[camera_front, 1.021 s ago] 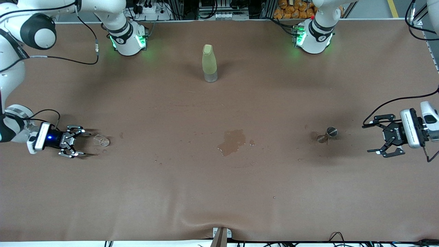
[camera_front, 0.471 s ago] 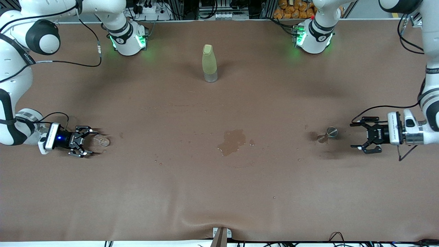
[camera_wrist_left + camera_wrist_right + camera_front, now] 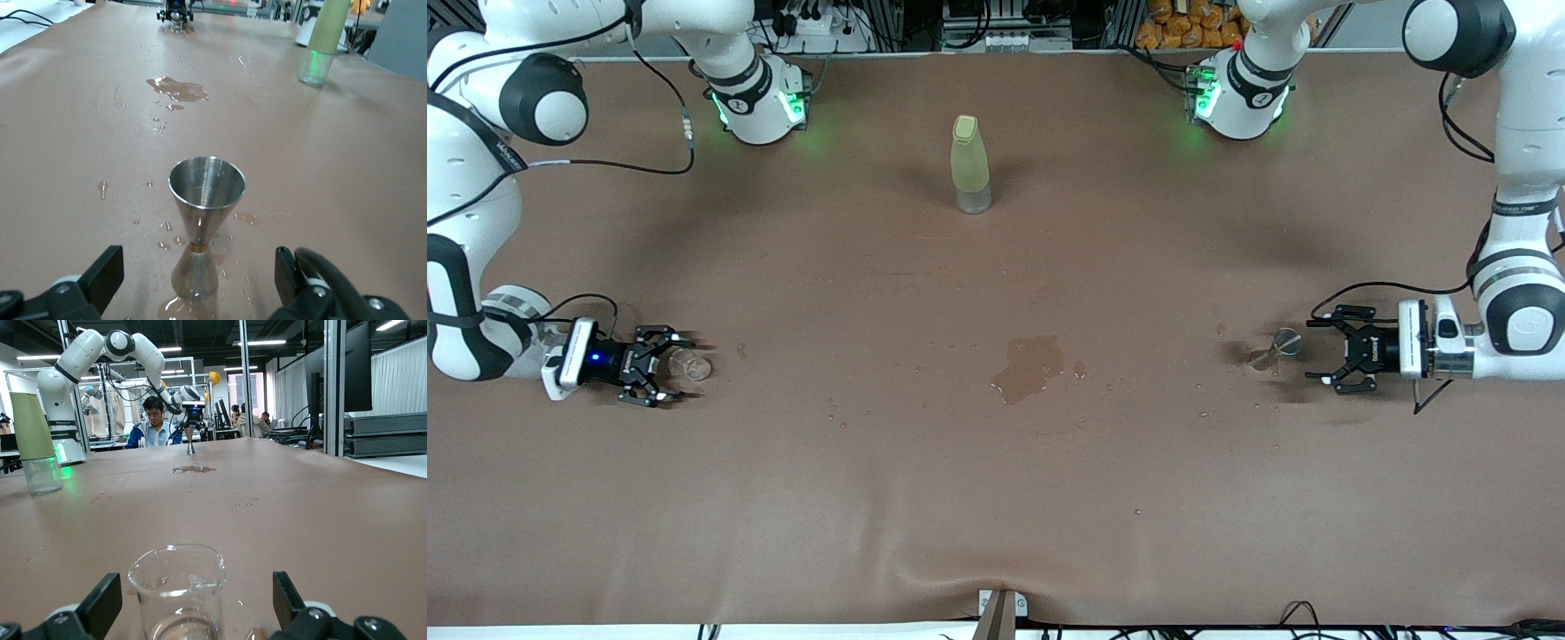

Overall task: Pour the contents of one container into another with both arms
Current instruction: 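Grasp the steel jigger with the left gripper while the right gripper holds the beaker, then lift the beaker and jigger and bring them together mid-table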

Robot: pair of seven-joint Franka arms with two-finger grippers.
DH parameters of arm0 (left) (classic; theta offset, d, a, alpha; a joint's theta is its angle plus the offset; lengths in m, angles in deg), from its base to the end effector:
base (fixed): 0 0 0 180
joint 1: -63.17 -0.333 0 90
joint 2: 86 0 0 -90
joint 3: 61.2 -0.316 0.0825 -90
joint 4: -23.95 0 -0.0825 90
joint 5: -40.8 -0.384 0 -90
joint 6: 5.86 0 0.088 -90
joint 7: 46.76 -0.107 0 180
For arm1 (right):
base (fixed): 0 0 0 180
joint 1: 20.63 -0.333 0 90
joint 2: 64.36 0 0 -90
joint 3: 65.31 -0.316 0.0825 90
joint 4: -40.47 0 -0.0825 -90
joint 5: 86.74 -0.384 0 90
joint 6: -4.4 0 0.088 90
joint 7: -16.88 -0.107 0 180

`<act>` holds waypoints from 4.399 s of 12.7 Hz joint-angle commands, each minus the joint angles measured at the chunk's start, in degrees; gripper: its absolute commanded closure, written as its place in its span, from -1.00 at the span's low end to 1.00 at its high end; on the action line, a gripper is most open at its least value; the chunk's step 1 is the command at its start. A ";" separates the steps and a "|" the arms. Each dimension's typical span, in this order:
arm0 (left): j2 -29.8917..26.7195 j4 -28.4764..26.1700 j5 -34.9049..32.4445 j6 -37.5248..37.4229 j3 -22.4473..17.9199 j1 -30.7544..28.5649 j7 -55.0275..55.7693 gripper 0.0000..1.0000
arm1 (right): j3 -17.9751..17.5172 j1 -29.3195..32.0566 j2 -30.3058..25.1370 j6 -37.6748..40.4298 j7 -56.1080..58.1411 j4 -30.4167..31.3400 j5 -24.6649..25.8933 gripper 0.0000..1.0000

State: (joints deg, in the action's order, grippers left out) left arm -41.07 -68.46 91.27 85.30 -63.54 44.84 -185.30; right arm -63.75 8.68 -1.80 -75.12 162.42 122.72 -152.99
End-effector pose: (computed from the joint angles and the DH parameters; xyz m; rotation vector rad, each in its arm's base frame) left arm 0.6034 0.1385 0.1583 1.4635 -1.5772 0.7647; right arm 0.5768 -0.2130 0.0537 -1.3696 -1.1986 -1.1768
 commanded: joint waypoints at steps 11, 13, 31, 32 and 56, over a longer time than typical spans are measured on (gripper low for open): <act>4.73 0.21 5.68 -0.80 0.49 1.99 -4.63 -0.48 | 0.19 -0.39 0.64 0.51 0.80 0.02 -1.08 -0.69; 4.81 0.30 5.68 -0.63 0.49 2.08 -4.63 -0.11 | 0.19 -0.39 0.64 0.51 0.80 0.02 -1.08 -0.49; 2.88 6.01 14.64 -1.60 3.04 3.57 5.74 1.00 | -3.06 -16.46 -9.64 -4.05 -17.57 -0.07 -11.62 0.61; 3.14 6.53 15.69 -0.81 3.04 4.53 5.31 1.00 | -3.15 -17.78 -9.99 -4.85 -17.66 -0.07 -13.02 0.61; 10.44 13.92 55.67 37.69 2.87 48.99 4.33 1.00 | -3.50 -43.69 -37.94 -27.68 -24.77 34.39 -41.84 0.67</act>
State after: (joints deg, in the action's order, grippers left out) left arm -32.59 -57.45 143.23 121.43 -59.95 91.31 -180.63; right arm -67.69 -31.44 -36.87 -99.61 140.55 155.78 -190.76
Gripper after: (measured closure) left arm 0.789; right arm 0.511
